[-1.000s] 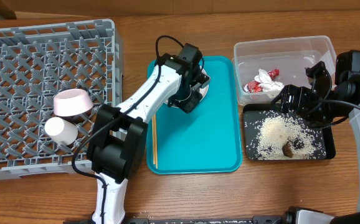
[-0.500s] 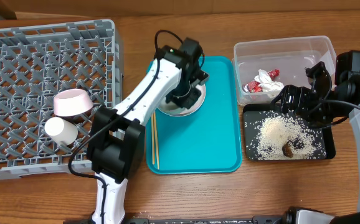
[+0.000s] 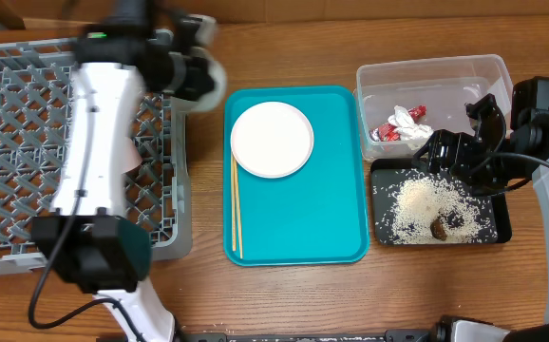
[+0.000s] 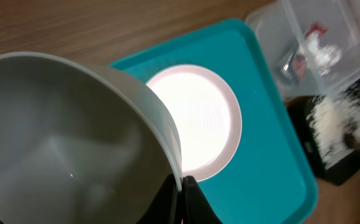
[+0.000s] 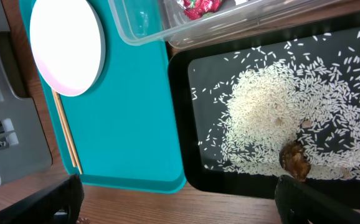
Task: Sort waste into correct bins and load items into the dishwasher
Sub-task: 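Carry the white bowl left and release it in the rack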
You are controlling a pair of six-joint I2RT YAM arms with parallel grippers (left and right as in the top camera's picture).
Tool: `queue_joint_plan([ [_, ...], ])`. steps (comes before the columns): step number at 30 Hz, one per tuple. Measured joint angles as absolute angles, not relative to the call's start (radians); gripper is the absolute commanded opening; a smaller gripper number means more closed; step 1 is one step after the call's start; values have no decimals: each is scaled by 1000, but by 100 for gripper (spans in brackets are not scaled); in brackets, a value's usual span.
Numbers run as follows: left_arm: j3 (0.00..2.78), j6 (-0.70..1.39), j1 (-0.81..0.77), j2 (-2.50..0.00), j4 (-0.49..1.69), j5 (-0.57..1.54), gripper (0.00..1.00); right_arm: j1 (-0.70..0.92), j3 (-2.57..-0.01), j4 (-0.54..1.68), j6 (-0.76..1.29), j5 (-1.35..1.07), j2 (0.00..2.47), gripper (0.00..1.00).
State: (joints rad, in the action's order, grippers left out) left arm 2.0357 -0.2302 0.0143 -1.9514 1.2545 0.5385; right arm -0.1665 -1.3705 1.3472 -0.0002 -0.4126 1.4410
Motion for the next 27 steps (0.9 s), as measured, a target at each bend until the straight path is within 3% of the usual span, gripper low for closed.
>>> queue_joint_plan([
  [9,2036,-322,316,-2017,1257,922,4,-167,-1370,1347,1,-413,1441,100],
  [27,2036,-372,539,-2284,1269,1248,6,-167,-1370,1347,0,-413,1441,100],
])
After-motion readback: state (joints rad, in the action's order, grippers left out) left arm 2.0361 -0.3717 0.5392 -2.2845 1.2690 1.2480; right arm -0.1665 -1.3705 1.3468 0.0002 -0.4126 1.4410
